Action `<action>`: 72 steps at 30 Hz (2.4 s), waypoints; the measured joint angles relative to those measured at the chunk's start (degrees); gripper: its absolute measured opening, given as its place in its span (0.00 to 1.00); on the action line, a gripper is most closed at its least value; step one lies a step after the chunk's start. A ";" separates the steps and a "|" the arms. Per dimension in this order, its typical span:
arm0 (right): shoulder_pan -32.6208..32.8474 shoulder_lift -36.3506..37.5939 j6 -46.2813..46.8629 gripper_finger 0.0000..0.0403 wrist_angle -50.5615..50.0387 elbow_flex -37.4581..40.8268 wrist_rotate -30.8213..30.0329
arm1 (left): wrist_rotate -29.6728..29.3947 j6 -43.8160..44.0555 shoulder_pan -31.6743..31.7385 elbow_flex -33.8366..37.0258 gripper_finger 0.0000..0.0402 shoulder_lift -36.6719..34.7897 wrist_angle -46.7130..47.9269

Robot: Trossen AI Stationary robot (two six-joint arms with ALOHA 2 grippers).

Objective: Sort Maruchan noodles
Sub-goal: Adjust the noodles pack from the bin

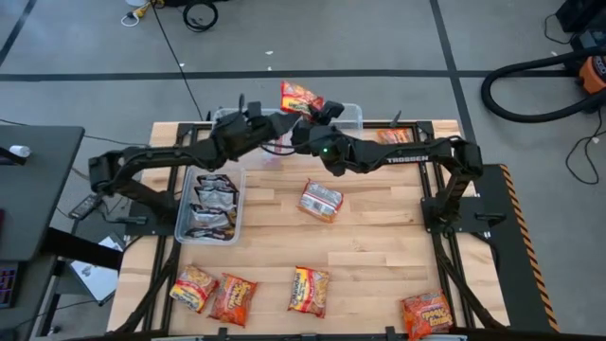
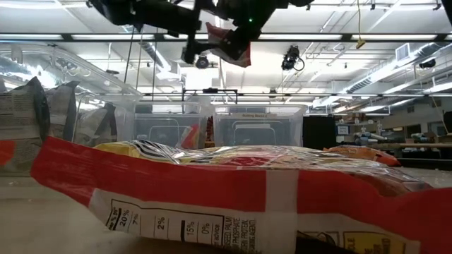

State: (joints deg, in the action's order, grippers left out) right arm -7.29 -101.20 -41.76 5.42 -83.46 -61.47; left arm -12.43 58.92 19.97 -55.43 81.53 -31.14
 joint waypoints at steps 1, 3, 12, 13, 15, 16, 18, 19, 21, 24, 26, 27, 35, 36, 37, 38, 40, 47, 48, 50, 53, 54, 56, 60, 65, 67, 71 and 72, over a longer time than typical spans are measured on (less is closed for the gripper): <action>0.08 0.01 -0.04 0.32 -0.22 0.00 0.00 | -0.14 0.00 0.00 -1.10 0.77 0.89 0.71; 0.15 0.03 -0.96 0.32 -0.64 0.00 0.01 | -1.76 0.17 0.12 -2.99 0.77 2.25 3.57; -0.43 0.08 -1.71 0.32 -2.52 0.00 4.15 | -8.62 -4.55 1.56 -4.69 0.76 2.96 8.18; -0.60 0.08 -1.52 0.32 -2.80 0.00 4.73 | -8.11 -4.56 1.90 -4.70 0.75 2.96 8.24; -0.83 0.08 -1.46 0.32 -2.92 0.00 5.95 | -6.67 -5.33 2.41 -4.71 0.72 2.96 8.59; -0.86 0.08 -1.33 0.32 -2.90 0.00 6.69 | -5.85 -5.83 2.64 -4.70 0.70 2.96 8.55; -0.82 0.09 -0.43 0.32 -2.90 0.00 7.05 | -4.94 -6.06 2.75 -4.70 0.65 2.96 8.44; -0.79 0.10 0.35 0.32 -3.08 0.00 7.07 | -4.82 -6.06 2.75 -4.69 0.62 2.96 8.44; -0.79 0.14 1.24 0.32 -3.63 0.00 7.50 | -4.61 -6.00 2.75 -4.71 0.54 2.92 8.46; -0.71 0.14 1.28 0.32 -3.88 0.00 7.70 | -3.99 -5.71 3.34 -4.71 0.42 2.88 8.33; -0.66 0.14 1.85 0.32 -4.01 0.00 8.20 | -2.26 -5.36 4.05 -4.71 0.34 2.85 8.35; -0.66 0.14 2.52 0.32 -4.01 0.00 8.24 | -0.99 -5.33 4.47 -4.71 0.32 2.75 8.39; 1.71 3.86 15.36 0.51 -12.27 0.00 12.00 | 4.82 -7.18 9.44 -4.78 0.25 -0.08 8.89; 2.12 5.27 19.37 0.54 -15.02 0.00 13.77 | 5.30 -7.65 10.45 -4.87 0.25 -0.79 9.45; 2.43 6.91 23.74 0.57 -18.12 0.00 15.70 | 6.02 -8.13 11.68 -4.84 0.25 -1.70 11.02; 2.61 8.54 28.55 0.59 -21.47 -0.02 18.42 | 6.85 -8.57 12.88 -4.73 0.25 -2.60 12.47; 2.67 11.47 37.70 0.64 -28.09 -0.02 24.26 | 8.66 -9.34 15.19 -4.76 0.25 -4.47 15.21; 2.97 18.85 50.07 0.76 -43.19 -0.02 36.94 | 15.26 -20.04 22.58 -17.73 0.25 -6.98 52.14; 3.06 19.54 50.83 0.76 -44.65 -0.02 37.95 | 15.59 -22.10 23.17 -21.29 0.25 -6.25 59.23; 3.10 20.88 51.49 0.76 -47.14 -0.02 39.47 | 17.25 -25.17 24.24 -27.89 0.25 -3.99 72.69; 3.08 22.61 52.16 0.75 -49.92 -0.02 40.41 | 22.71 -27.53 25.83 -34.32 0.25 -0.05 90.05; 3.08 23.07 52.17 0.75 -50.79 -0.02 40.54 | 24.94 -28.18 26.15 -35.19 0.25 0.92 93.57; 3.08 23.93 52.11 0.74 -51.86 -0.02 40.60 | 29.33 -29.60 26.64 -35.33 0.25 2.42 98.24; 3.16 25.22 51.87 0.72 -53.95 -0.02 40.59 | 31.81 -32.53 28.71 -34.18 0.25 7.14 102.06; 4.88 26.44 52.11 0.72 -57.23 -0.02 40.63 | 31.29 -34.38 33.33 -34.18 0.25 13.71 102.03; 6.00 26.73 52.13 0.72 -58.74 -0.02 40.63 | 31.31 -35.48 34.47 -34.18 0.25 16.31 103.19; 8.19 27.36 53.93 0.72 -61.86 -0.02 40.63 | 31.34 -37.78 35.72 -34.15 0.25 20.10 103.33; 8.66 27.41 54.40 0.72 -62.46 -0.02 40.63 | 31.34 -38.54 35.97 -34.15 0.25 20.91 103.34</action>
State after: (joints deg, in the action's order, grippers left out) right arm 1.37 -73.79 12.65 -57.04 -83.48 -20.84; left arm 18.92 20.38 55.93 -89.58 102.43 72.20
